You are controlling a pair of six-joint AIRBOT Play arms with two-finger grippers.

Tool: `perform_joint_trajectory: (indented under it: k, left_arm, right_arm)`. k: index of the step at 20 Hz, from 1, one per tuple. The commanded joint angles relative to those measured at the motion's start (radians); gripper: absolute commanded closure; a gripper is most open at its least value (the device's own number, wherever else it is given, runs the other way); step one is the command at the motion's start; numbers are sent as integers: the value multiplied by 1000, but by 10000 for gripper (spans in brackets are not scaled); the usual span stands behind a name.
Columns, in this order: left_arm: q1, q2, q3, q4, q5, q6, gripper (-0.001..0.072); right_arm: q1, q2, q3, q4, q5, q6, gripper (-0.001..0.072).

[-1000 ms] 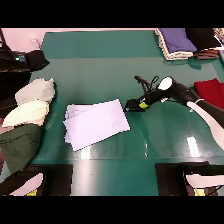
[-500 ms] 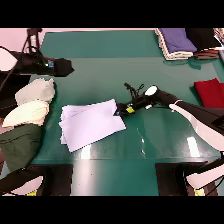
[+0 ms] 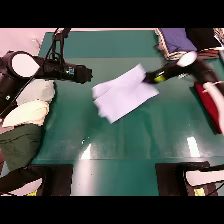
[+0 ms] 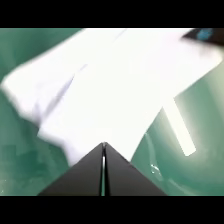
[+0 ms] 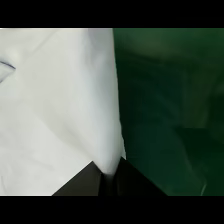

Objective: Fold the shirts.

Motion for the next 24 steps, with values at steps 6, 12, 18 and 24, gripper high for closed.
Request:
perform_joint_trajectory:
  k: [6, 12, 18, 24]
  left_arm:
    - [-18, -2, 1, -22, 5, -41, 684]
    - [-18, -5, 1, -27, 5, -78, 683]
    - [-18, -5, 1, -26, 4, -81, 683]
    - [-18, -5, 1, -22, -12, -57, 683]
  right_arm:
    - [-636, 18, 235, -103, 27, 88, 695]
    - [-787, -16, 285, -103, 9, 98, 695]
    - [-776, -14, 412, -56, 95, 98, 695]
    - [-800, 71, 430, -87, 186, 113, 695]
